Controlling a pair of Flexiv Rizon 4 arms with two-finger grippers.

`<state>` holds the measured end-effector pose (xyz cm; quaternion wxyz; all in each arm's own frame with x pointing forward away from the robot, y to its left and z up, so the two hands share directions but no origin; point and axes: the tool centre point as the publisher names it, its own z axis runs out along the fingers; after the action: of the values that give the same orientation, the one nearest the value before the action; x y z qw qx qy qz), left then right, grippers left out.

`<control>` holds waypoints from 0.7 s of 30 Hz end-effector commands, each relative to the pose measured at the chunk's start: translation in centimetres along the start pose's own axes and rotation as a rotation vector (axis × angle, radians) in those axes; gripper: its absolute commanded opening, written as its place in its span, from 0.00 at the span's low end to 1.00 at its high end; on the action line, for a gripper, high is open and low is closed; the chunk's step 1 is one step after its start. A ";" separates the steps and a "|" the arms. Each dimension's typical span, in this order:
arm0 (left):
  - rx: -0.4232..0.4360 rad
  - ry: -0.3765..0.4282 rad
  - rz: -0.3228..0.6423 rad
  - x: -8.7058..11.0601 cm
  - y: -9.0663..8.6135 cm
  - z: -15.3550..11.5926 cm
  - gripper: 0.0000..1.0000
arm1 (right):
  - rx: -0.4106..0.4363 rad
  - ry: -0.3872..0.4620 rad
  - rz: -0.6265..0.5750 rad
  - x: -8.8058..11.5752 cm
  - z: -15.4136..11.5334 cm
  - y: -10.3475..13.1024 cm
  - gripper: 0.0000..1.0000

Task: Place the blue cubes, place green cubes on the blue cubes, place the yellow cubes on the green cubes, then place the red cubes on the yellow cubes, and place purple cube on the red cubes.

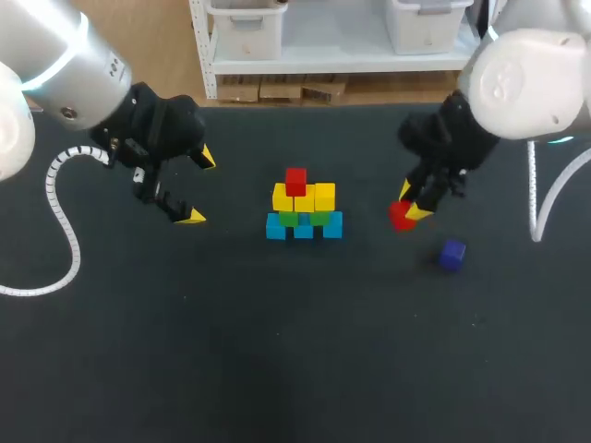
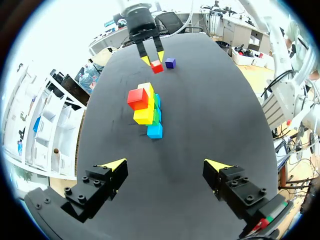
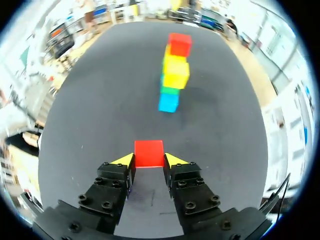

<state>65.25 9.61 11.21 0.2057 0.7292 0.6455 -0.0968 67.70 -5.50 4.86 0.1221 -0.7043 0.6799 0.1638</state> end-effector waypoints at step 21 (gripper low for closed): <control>0.000 -0.004 0.004 0.1 0.0 0.0 1.00 | 0.151 -0.063 0.100 -7.0 -3.5 -3.9 0.00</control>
<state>65.25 9.61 11.21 0.2057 0.7292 0.6455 -0.0968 71.45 -0.94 10.66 0.1893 -0.6526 0.7202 0.1402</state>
